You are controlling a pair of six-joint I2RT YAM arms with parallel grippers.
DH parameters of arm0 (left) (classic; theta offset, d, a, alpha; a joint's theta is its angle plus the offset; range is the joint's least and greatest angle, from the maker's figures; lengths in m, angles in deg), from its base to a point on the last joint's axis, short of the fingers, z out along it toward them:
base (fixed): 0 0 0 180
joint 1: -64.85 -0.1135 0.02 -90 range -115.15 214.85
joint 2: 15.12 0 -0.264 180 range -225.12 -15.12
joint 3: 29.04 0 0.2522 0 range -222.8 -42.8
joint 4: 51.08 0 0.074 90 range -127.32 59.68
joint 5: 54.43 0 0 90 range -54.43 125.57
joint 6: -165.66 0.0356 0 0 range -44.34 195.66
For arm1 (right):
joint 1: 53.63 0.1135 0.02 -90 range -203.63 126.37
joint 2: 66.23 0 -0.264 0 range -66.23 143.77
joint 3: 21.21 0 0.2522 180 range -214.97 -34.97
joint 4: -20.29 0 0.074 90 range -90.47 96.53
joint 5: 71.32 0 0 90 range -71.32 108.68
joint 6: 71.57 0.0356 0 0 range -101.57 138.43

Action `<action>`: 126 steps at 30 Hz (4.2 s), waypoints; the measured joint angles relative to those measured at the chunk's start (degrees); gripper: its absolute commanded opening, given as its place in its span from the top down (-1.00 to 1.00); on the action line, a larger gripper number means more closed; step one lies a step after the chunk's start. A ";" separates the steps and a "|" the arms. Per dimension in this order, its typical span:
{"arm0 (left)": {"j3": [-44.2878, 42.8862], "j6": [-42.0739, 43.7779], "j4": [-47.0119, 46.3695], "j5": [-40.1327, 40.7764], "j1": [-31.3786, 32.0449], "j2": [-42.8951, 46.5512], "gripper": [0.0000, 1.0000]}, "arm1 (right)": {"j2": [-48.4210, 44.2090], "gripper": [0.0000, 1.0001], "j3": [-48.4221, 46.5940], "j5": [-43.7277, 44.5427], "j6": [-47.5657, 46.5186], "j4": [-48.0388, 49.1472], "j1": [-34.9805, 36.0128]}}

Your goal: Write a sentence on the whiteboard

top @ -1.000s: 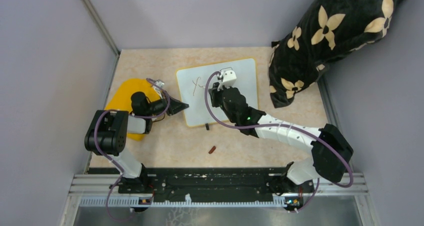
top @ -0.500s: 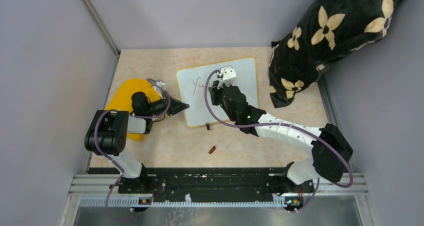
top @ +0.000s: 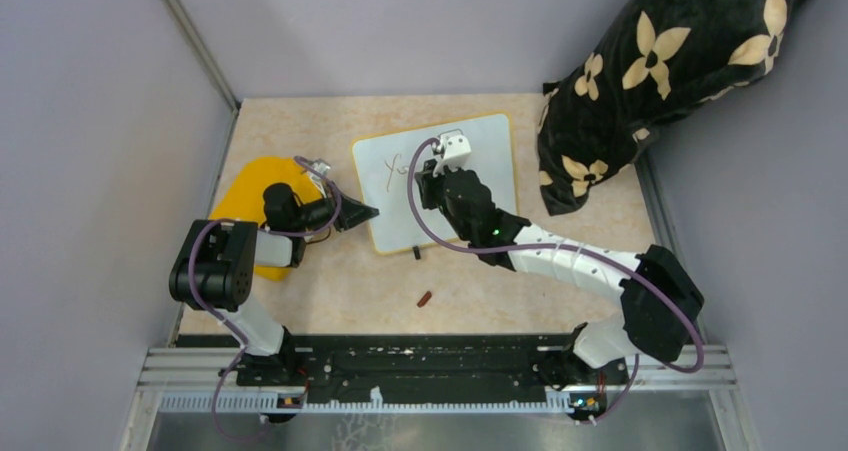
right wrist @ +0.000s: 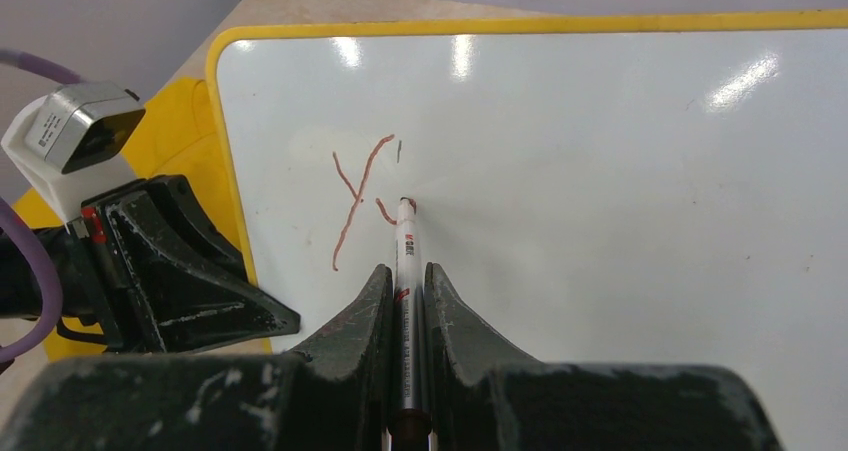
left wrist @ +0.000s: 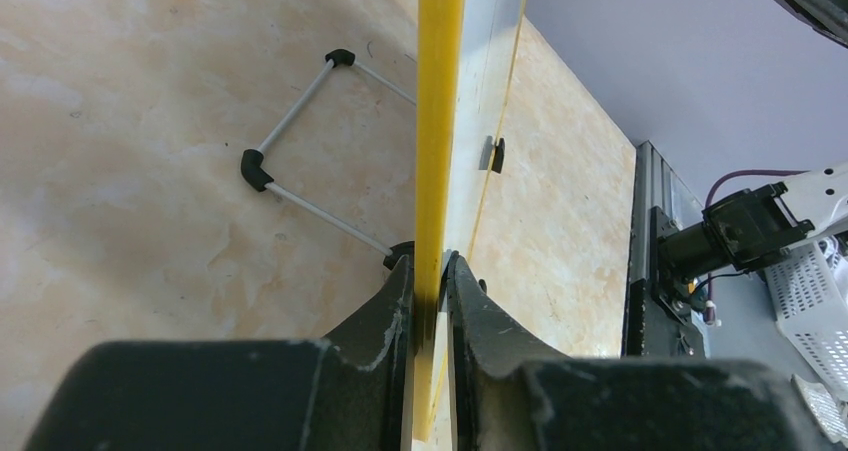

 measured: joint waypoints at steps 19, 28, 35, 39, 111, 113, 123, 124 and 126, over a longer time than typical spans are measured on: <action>0.00 0.35 0.15 -0.04 0.17 0.11 1.00 | 0.52 1.00 -0.39 -2.86 0.15 0.04 -0.11; 0.00 0.35 0.22 -0.13 0.20 0.22 1.00 | -0.50 1.00 -0.28 -2.86 0.52 -1.33 -0.11; 0.00 0.46 0.55 -0.11 0.24 0.44 1.00 | -5.01 1.00 -0.28 -1.46 0.68 -1.49 -0.15; 0.00 0.52 0.57 -0.11 0.24 0.46 1.00 | -5.29 1.00 -0.28 -0.68 0.59 -1.36 -0.72; 0.00 0.76 1.40 0.28 0.66 0.87 1.00 | -4.17 1.00 3.13 1.73 1.70 -4.00 -1.99; 0.00 0.79 1.40 0.28 0.66 0.87 1.00 | -4.15 1.00 3.02 1.73 1.53 -4.04 -1.99; 0.00 0.90 1.57 0.22 0.72 0.87 1.00 | -3.63 1.00 0.70 2.45 0.28 -4.09 -2.62; 0.00 0.96 1.60 0.24 0.74 0.87 1.00 | -3.30 1.00 0.37 2.49 0.17 -4.13 -2.62; 0.00 0.98 1.68 0.26 0.79 0.87 1.00 | -2.86 1.00 -0.04 2.47 0.09 -3.87 -2.62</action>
